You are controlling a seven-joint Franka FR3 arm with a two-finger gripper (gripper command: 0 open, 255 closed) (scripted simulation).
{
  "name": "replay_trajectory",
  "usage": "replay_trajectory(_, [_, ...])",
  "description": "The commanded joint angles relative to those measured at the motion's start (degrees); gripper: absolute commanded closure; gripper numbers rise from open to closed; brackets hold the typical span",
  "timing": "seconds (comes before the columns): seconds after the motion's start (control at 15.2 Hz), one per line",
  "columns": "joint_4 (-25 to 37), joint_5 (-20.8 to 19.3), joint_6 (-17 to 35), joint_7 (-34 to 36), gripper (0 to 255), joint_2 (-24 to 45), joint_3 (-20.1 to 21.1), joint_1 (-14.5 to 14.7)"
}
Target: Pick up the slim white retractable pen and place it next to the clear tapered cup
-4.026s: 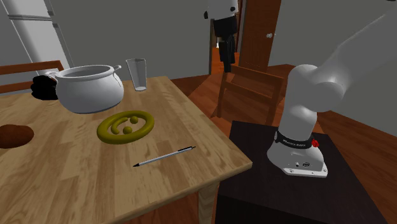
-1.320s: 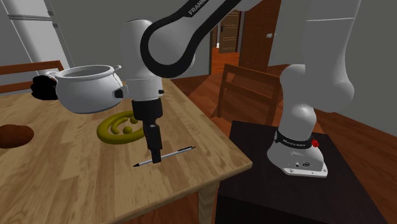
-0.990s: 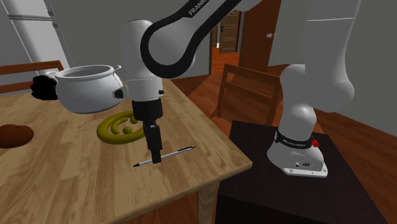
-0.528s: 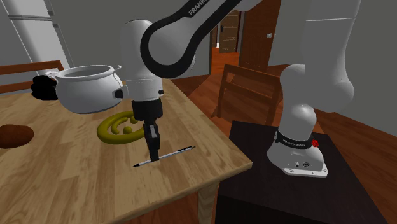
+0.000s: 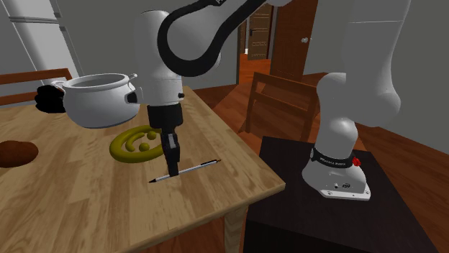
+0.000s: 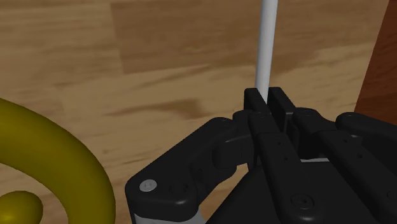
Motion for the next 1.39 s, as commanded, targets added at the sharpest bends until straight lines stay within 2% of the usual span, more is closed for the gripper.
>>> replay_trajectory(0.0, [0.6,-0.3,-1.6,0.5,255,-1.0,-0.1,-0.1])
replay_trajectory(1.32, [9.5,-2.1,-16.1,4.5,255,-7.0,-0.7,-0.6])
